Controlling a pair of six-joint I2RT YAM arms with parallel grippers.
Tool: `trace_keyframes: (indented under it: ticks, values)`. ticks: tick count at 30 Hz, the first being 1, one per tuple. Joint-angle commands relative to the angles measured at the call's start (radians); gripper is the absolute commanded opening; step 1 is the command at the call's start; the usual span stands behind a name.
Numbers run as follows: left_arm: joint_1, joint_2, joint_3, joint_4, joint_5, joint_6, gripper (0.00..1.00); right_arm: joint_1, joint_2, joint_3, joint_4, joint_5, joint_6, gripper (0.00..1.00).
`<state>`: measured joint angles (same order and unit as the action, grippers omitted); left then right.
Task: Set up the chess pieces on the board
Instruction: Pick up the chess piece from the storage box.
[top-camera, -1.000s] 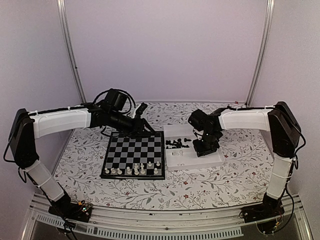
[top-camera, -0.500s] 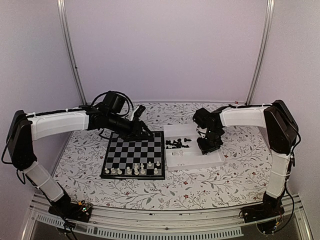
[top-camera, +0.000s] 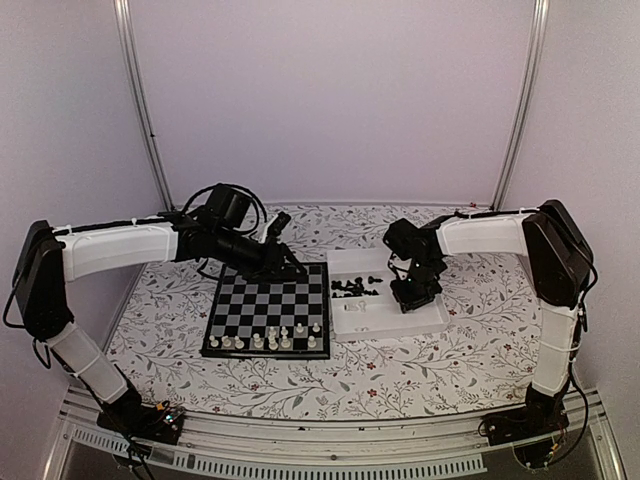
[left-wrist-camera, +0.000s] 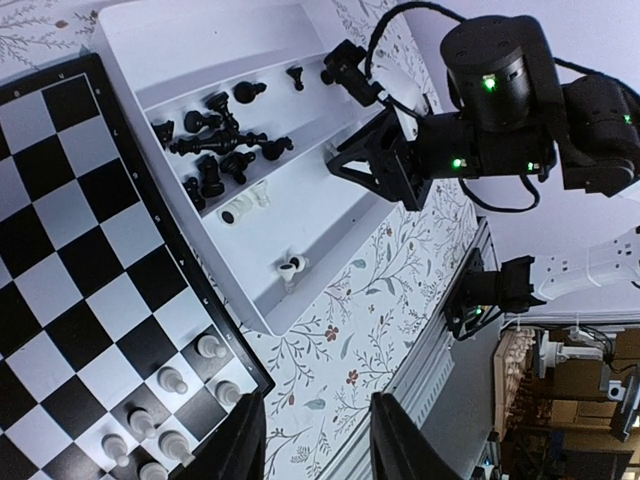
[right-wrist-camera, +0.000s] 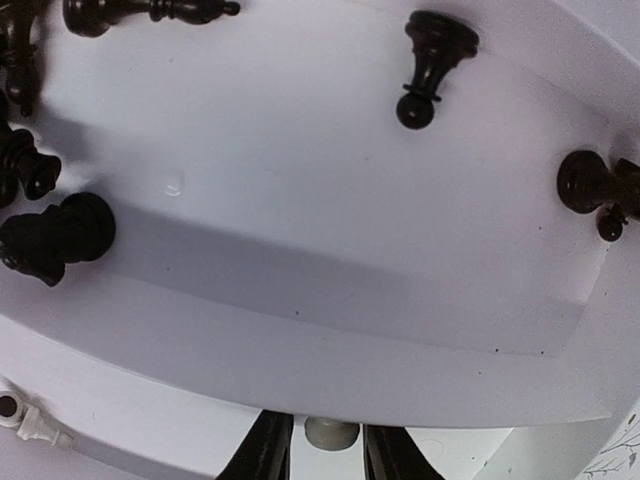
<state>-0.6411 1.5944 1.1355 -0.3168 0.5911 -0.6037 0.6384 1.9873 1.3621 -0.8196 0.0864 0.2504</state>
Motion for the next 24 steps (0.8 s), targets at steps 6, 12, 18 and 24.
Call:
trace_keyframes:
  ticks: [6, 12, 18, 24]
  values:
    - [0.008, -0.012, -0.002, 0.015, 0.006, -0.001, 0.39, -0.002, 0.015, -0.020, -0.001, -0.031, -0.011, 0.13]
    - [0.011, -0.022, 0.033, 0.008, -0.007, 0.010, 0.39, 0.010, -0.159, -0.073, 0.057, -0.140, -0.051, 0.10]
    - [0.016, -0.015, 0.061, 0.064, 0.033, 0.006, 0.39, 0.073, -0.335, -0.107, 0.209, -0.316, -0.143, 0.11]
    - [0.032, 0.017, 0.059, 0.203, 0.196, -0.034, 0.39, 0.177, -0.379, -0.063, 0.299, -0.415, -0.191, 0.12]
